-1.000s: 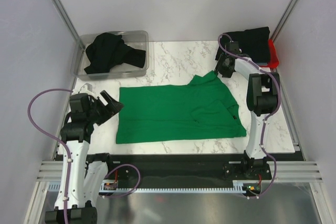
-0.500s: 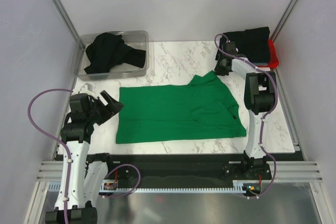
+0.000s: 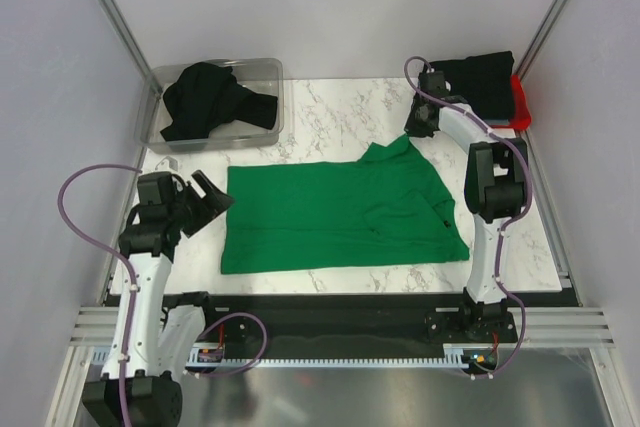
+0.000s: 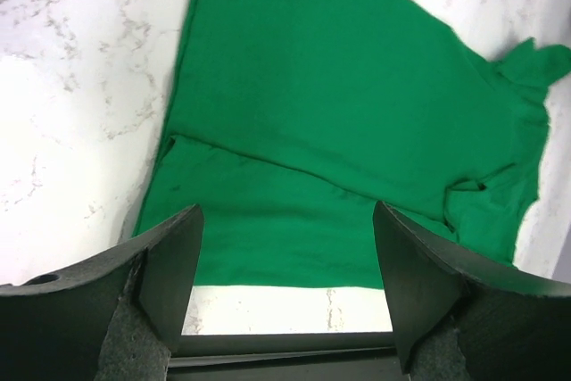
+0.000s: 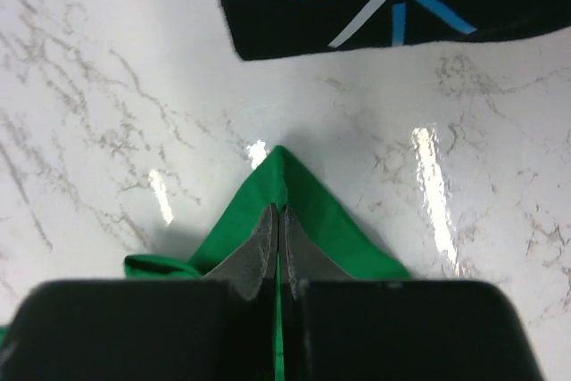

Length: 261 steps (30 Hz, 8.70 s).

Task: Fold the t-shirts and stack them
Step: Fold the tshirt

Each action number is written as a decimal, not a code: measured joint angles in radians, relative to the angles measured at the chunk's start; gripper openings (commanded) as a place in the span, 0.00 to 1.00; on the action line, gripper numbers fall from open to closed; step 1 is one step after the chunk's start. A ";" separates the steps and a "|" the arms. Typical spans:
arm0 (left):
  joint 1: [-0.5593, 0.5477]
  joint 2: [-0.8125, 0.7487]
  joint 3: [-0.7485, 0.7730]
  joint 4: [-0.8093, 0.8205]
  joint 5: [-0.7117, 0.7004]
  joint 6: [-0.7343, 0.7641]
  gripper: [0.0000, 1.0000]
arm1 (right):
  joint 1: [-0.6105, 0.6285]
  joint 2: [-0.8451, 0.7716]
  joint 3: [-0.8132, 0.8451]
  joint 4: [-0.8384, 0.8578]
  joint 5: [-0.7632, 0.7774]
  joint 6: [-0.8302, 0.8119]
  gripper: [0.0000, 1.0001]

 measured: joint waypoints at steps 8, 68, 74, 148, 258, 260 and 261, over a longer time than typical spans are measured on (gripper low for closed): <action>0.000 0.225 0.001 0.112 -0.092 -0.001 0.77 | 0.045 -0.177 -0.057 -0.036 -0.028 0.020 0.00; -0.087 1.146 0.440 0.451 -0.201 0.130 0.02 | 0.130 -0.713 -0.653 0.009 -0.154 0.090 0.00; -0.087 1.078 0.434 0.414 -0.208 0.130 0.02 | 0.130 -0.774 -0.653 -0.025 -0.143 0.090 0.00; -0.306 0.267 -0.180 0.412 -0.290 -0.001 0.88 | 0.139 -1.328 -1.120 -0.149 -0.101 0.326 0.77; -0.989 0.155 -0.444 0.477 -0.278 -0.597 0.72 | 0.783 -1.020 -1.281 0.180 0.006 0.546 0.26; -0.989 0.161 -0.443 0.481 -0.278 -0.600 0.71 | 0.783 -1.028 -1.284 0.177 0.006 0.550 0.47; -0.989 0.161 -0.444 0.483 -0.278 -0.600 0.71 | 0.783 -1.035 -1.283 0.175 0.003 0.558 0.53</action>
